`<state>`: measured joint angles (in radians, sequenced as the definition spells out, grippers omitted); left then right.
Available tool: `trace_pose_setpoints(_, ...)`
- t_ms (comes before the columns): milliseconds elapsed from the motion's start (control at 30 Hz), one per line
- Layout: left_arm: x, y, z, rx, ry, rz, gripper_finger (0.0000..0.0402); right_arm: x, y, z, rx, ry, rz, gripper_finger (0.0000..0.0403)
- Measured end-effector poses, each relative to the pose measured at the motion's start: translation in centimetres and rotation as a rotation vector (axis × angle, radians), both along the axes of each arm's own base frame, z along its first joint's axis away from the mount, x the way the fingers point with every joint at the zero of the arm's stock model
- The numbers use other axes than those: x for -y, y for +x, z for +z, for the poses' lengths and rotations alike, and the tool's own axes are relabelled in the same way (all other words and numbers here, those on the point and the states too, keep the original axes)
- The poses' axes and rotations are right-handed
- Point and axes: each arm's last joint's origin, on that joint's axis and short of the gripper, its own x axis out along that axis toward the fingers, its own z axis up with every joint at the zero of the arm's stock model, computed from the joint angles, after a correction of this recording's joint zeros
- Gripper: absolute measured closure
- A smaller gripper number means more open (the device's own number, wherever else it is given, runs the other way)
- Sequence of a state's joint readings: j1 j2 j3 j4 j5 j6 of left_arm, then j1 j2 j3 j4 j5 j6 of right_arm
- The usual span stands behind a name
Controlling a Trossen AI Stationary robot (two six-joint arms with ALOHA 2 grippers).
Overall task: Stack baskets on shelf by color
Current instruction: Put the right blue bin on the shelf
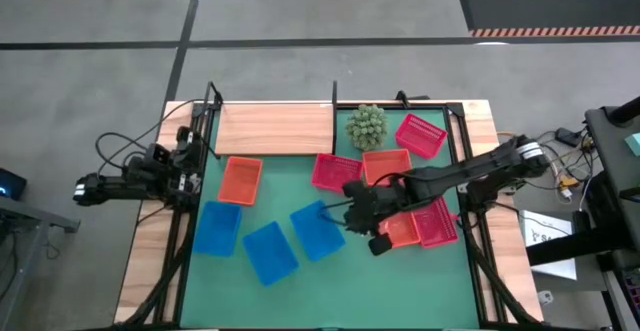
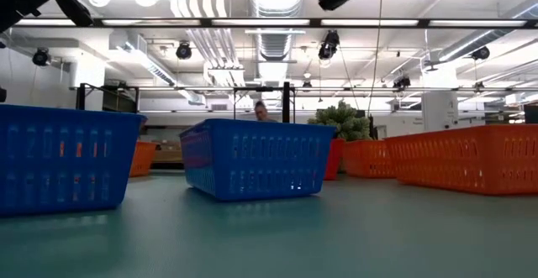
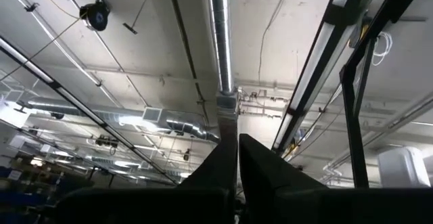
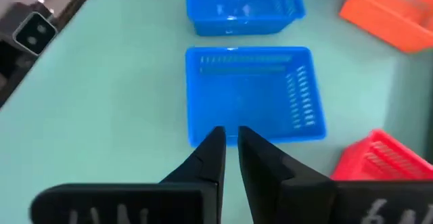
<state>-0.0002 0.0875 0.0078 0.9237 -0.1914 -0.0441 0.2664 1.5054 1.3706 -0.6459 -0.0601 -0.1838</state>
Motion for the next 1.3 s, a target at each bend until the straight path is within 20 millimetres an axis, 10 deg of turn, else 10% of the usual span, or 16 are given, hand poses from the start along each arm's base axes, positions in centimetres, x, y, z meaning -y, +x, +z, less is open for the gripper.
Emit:
trace_pose_setpoints(500,0.0,0.0,0.0,0.001,0.000,-0.001,0.0402,-1.9,5.6,-5.4,-0.161,0.027,-0.009,0.0214)
trace_pose_setpoints(1300,0.0,0.0,0.1,0.002,0.000,-0.001,0.0402,-2.9,7.5,-10.2,-0.203,0.029,0.067,0.0244)
